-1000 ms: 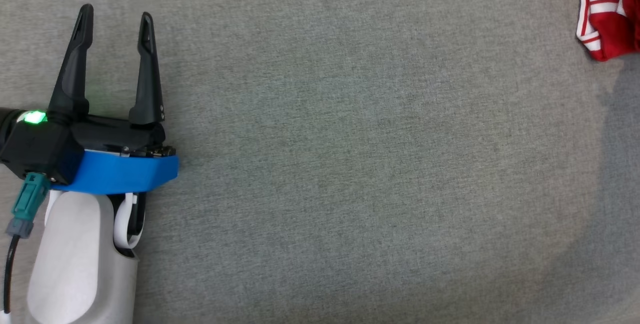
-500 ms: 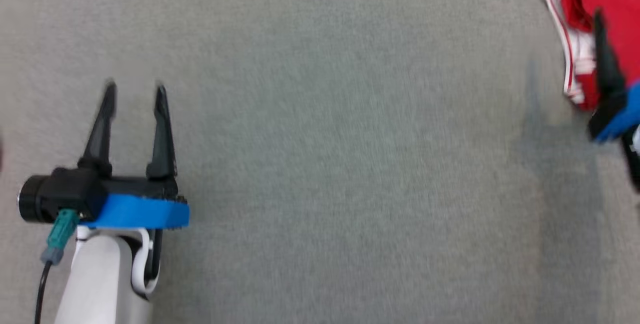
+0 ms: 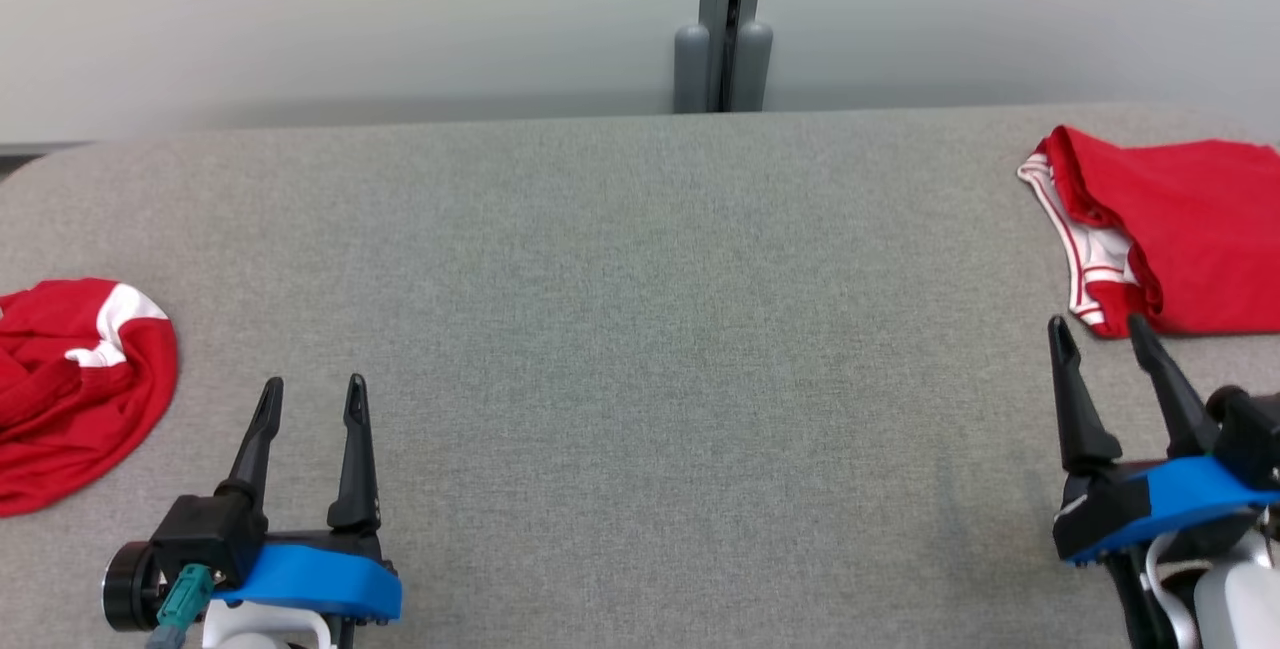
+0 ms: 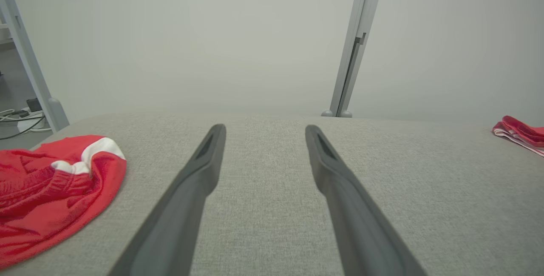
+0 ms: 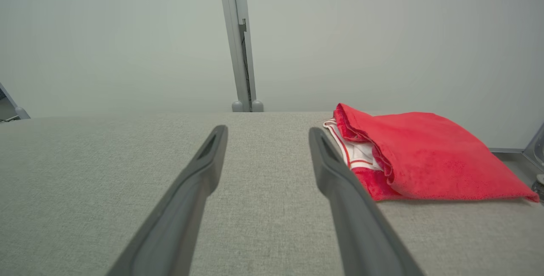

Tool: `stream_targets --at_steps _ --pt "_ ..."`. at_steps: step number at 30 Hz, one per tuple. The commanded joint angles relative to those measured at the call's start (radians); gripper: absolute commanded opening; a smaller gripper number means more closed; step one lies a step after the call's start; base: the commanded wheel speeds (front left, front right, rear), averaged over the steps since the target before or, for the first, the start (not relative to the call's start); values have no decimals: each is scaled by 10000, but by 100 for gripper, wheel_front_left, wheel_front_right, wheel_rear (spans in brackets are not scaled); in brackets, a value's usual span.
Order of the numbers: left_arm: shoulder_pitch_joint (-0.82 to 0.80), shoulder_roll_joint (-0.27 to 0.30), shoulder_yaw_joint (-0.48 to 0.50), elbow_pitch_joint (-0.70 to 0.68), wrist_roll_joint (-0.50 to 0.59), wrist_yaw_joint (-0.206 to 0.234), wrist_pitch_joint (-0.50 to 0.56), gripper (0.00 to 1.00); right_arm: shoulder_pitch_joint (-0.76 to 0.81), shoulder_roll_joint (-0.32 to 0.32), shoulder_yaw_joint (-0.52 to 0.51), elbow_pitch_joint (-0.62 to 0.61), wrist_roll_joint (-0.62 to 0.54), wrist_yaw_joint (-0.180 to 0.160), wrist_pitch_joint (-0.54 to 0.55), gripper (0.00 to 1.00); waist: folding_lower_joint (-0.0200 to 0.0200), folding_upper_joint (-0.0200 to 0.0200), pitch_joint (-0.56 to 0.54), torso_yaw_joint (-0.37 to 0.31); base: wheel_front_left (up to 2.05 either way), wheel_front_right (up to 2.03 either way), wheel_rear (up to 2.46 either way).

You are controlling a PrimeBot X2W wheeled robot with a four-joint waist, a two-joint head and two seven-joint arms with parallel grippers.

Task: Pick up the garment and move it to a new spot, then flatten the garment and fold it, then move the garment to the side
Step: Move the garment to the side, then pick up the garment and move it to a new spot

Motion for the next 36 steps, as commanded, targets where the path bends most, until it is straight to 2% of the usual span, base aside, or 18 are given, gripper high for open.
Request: stream_targets --at_steps 1,6,11,19,36 --pt "84 26 -7 49 -52 -32 -26 100 340 209 -126 -266 -56 2 46 100 4 1 -228 -69 0 0 0" --pt "463 -11 3 182 10 -23 -26 100 1250 779 -387 -875 -130 2 145 100 4 1 -665 -27 0 0 0" --pt "821 -52 91 259 2 14 -26 100 1631 977 -264 -1017 -97 2 195 100 4 1 -1019 -107 0 0 0" --pt "1143 -165 53 311 -25 103 -26 100 1932 1045 -140 -872 -162 2 32 100 4 1 -1323 -156 0 0 0" --pt "1048 -118 45 365 -70 69 -26 100 1875 1051 -5 -379 -54 2 -336 100 4 1 -1261 -127 0 0 0"
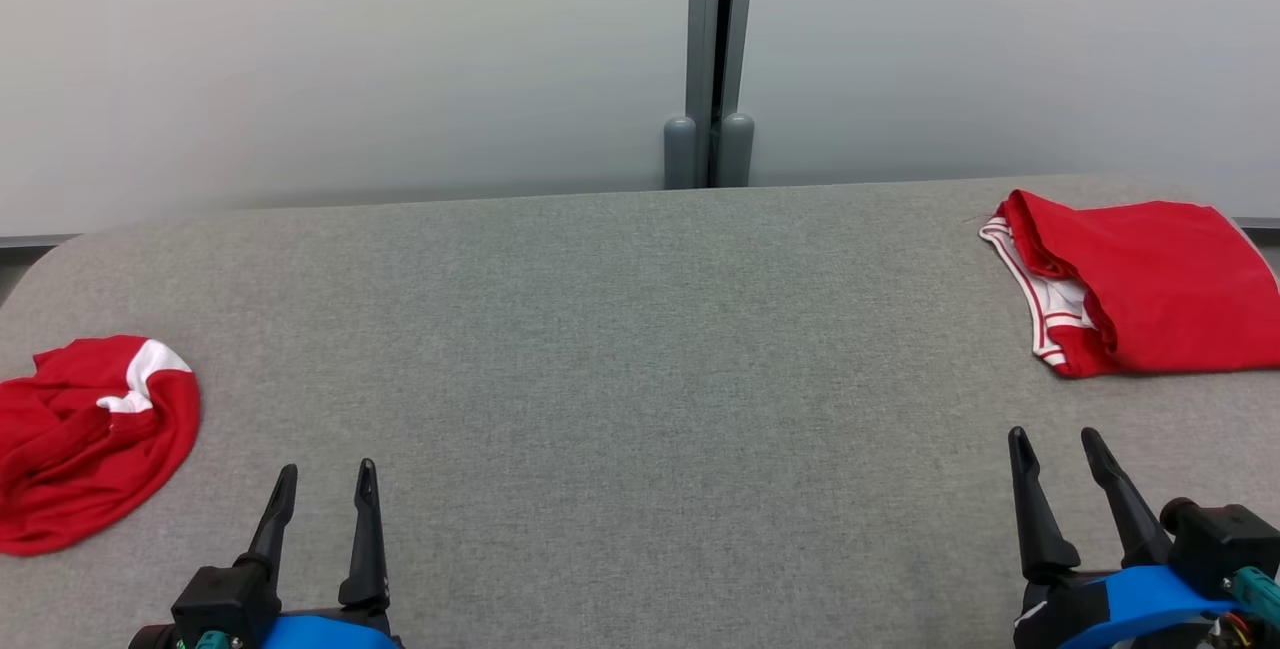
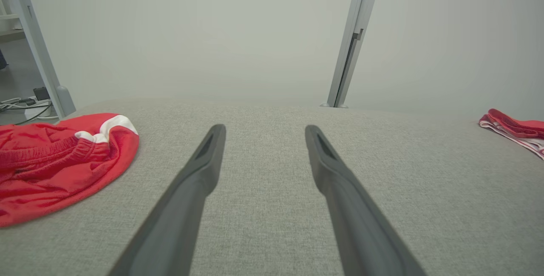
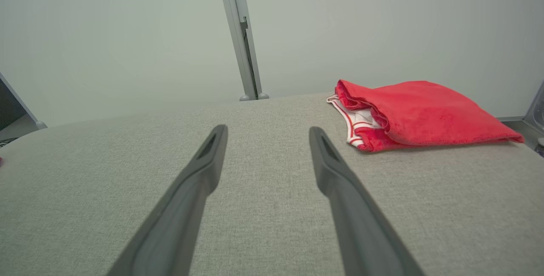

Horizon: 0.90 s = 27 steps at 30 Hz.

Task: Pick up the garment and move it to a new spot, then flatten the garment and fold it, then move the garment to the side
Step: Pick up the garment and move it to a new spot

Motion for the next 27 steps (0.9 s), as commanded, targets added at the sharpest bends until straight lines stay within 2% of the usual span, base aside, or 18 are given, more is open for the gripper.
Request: stream_targets --at_steps 1,7,12,27 --pt "-58 34 -27 12 -14 -16 -26 100 40 10 -1 24 -11 2 -79 100 0 0 1 29 0 0 0" --pt "-199 102 -32 -10 20 7 -26 100 94 9 99 321 -110 2 -116 100 0 0 32 442 0 0 0" --pt "-246 158 -25 -157 26 55 -26 100 95 7 258 556 -63 2 -178 100 0 0 57 1086 0 0 0" --pt "-92 395 -73 -57 -143 53 -26 100 -90 3 895 1082 13 2 -309 100 0 0 -79 3622 0 0 0"
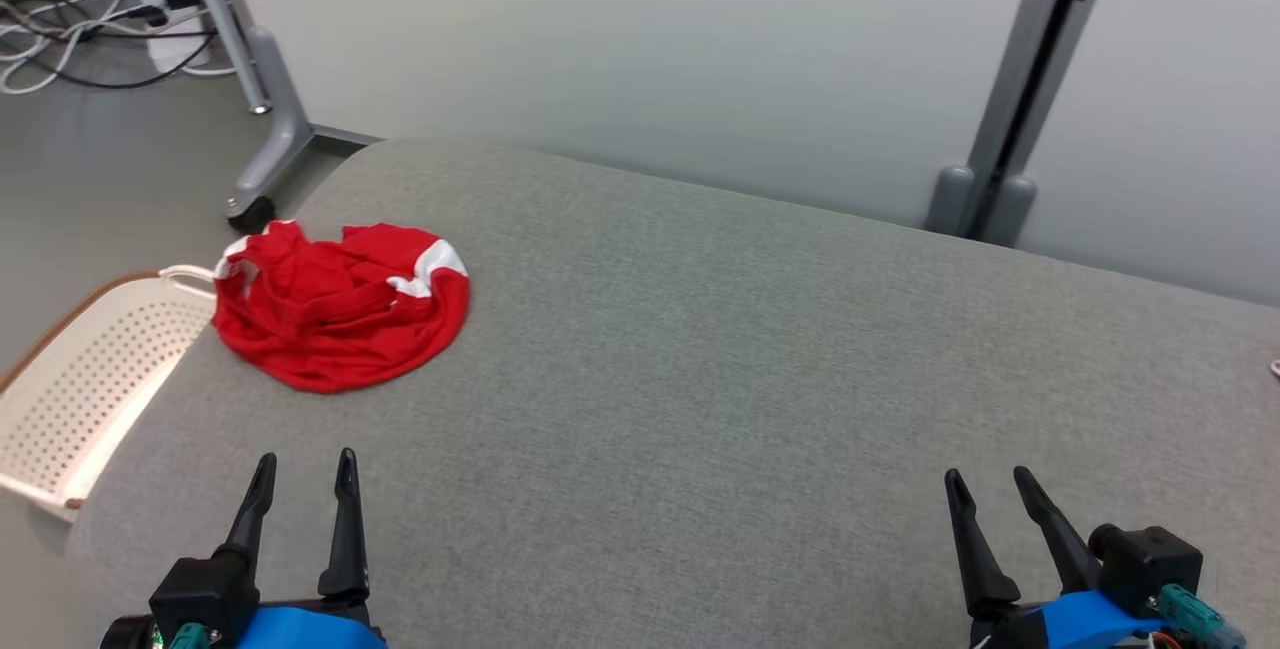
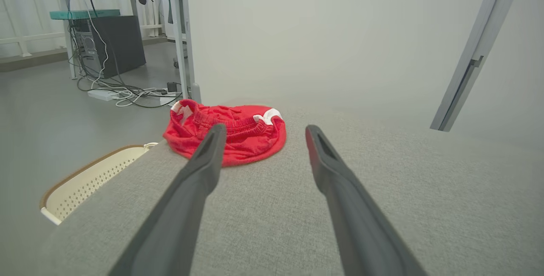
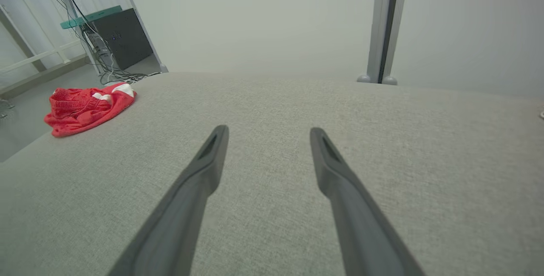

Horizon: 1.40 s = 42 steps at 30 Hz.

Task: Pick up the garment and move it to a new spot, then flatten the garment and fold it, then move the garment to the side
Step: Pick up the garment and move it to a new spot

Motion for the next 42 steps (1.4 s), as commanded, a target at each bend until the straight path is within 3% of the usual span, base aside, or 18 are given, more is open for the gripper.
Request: stream_targets --at_steps 1,9,15,27,34,42 --pt "79 27 -17 -6 -39 15 -26 100 -93 -14 14 19 -57 2 1 100 0 -1 162 300 0 0 0" --pt "251 53 -55 -37 -88 78 -26 100 -63 -17 20 5 -42 2 55 100 0 -1 80 1181 0 0 0" --pt "203 107 -15 -141 -175 80 -26 100 -121 -16 53 -86 -66 2 78 100 0 -1 176 1388 0 0 0" --pt "-167 55 -17 -349 -288 70 -26 100 -293 -16 197 -137 -21 2 43 100 0 -1 500 1075 0 0 0" --pt "-869 243 359 -1389 -614 241 274 100 -392 -16 208 -300 -108 2 0 100 0 -1 776 866 0 0 0" --pt "-2272 1086 1176 -2317 -1260 329 1670 100 -738 -18 223 -589 -285 3 165 100 0 -1 1554 473 0 0 0"
